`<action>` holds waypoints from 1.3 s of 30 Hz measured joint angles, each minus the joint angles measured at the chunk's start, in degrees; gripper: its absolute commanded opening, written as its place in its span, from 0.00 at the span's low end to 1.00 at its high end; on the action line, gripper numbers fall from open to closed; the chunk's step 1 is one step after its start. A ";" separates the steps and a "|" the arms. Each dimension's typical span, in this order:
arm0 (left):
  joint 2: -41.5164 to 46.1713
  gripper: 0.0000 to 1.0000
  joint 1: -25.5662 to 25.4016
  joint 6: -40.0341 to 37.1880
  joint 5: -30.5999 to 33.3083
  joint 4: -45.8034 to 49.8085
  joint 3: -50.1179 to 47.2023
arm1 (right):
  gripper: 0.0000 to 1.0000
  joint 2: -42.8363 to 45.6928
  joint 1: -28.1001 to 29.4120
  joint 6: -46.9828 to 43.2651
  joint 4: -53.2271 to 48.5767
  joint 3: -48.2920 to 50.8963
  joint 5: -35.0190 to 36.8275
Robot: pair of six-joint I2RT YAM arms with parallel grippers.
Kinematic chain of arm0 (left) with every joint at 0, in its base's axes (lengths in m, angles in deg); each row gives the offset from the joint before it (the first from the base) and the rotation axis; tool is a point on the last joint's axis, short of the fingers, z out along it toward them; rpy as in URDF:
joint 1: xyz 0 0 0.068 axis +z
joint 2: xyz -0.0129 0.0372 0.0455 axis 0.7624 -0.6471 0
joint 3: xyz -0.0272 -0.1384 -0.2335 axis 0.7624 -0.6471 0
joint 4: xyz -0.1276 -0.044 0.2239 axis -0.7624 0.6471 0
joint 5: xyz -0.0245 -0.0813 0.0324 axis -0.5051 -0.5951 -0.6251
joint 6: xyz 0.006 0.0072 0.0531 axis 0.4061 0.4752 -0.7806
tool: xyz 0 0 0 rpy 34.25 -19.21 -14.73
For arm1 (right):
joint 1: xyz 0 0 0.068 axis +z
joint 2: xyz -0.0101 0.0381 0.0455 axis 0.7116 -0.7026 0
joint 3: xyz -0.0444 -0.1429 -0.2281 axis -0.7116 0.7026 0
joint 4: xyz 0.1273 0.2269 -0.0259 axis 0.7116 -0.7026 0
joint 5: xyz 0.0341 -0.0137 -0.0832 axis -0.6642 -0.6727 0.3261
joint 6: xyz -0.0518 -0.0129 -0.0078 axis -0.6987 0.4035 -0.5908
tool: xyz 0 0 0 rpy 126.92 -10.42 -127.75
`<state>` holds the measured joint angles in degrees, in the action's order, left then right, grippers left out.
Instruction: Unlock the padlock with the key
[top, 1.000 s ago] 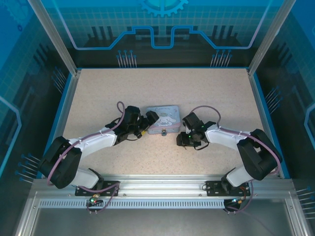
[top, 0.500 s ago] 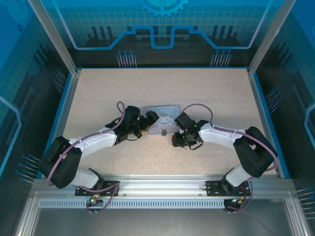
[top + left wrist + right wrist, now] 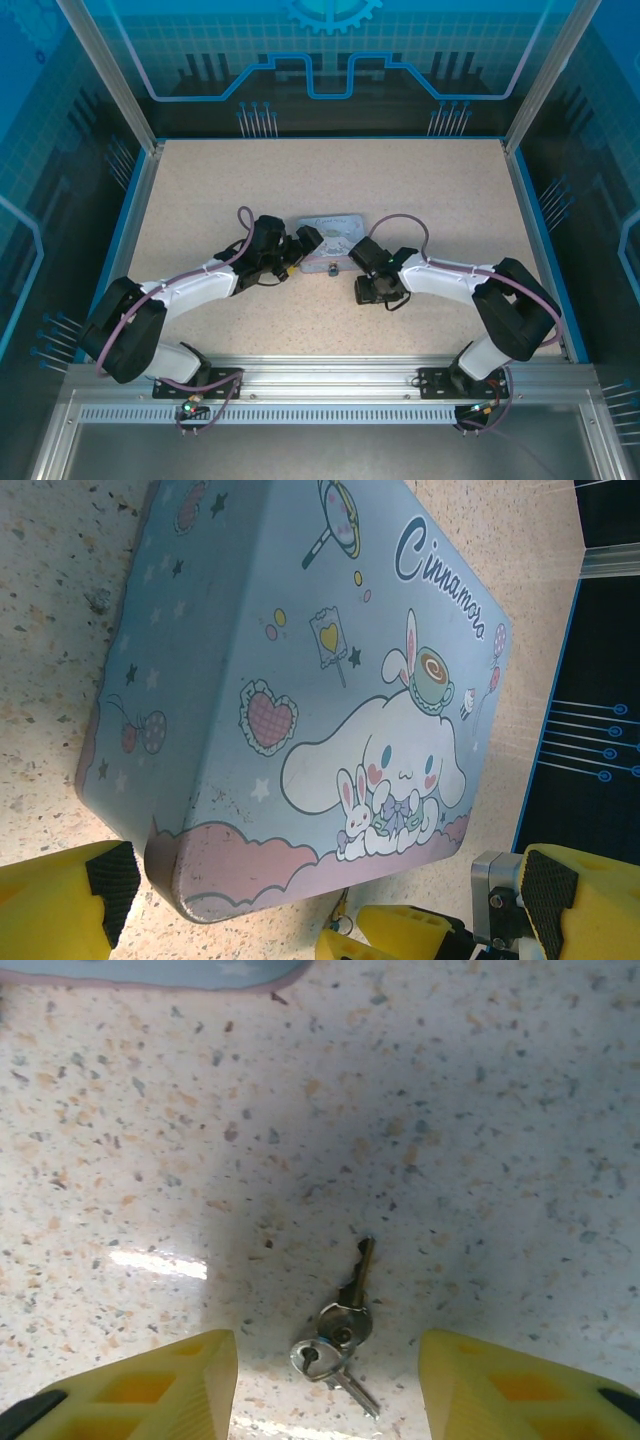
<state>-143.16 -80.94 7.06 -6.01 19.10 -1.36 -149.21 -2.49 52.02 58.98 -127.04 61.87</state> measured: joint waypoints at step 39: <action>0.02 0.99 0.74 0.00 0.00 -0.46 0.00 | 0.00 -5.42 3.67 9.84 -3.45 -5.09 3.02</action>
<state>-143.14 -80.20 7.06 -6.01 18.64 -1.36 -154.63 1.18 61.86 55.53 -132.13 64.88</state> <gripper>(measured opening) 0.989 0.042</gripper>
